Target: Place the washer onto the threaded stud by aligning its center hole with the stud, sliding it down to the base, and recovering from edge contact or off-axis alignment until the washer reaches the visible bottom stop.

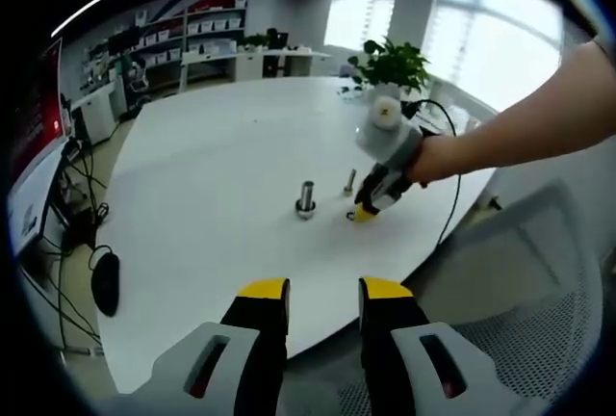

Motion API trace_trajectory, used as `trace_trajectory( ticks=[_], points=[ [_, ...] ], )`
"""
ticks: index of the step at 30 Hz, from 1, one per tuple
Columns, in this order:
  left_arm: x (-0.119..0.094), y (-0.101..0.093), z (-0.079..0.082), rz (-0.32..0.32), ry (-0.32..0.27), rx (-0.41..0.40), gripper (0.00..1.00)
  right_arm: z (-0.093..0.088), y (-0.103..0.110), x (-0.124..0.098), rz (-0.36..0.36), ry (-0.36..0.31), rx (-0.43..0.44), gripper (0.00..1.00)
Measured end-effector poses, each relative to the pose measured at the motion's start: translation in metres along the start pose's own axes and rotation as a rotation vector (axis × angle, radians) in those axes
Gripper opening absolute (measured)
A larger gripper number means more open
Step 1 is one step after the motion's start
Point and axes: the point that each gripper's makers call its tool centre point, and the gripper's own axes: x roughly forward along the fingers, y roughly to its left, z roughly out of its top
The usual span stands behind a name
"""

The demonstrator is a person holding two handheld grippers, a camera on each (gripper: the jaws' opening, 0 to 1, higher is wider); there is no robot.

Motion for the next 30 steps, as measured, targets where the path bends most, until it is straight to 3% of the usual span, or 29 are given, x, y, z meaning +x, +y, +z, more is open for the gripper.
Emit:
trace_trajectory(
  ticks=[3,8,20,25,27,30],
  points=[
    [0.000,0.000,-0.001,-0.001,0.003,-0.001,0.27,-0.001,0.000,0.002,-0.015,0.010,-0.022,0.25],
    [0.001,0.000,-0.002,-0.002,0.008,-0.001,0.27,0.000,-0.004,0.005,-0.009,0.000,0.039,0.22],
    [0.002,-0.001,-0.003,-0.006,0.017,0.002,0.27,0.001,-0.009,0.005,-0.003,-0.013,0.011,0.18],
    [0.002,-0.001,-0.003,-0.007,0.021,0.004,0.27,0.003,-0.010,0.006,0.000,0.014,0.005,0.15],
    [0.002,-0.001,-0.003,-0.007,0.021,0.004,0.27,0.002,-0.009,0.006,0.006,0.050,-0.047,0.15],
    [0.002,-0.001,-0.004,-0.005,0.023,0.005,0.27,0.004,-0.010,0.008,0.005,0.082,-0.045,0.15]
  ],
)
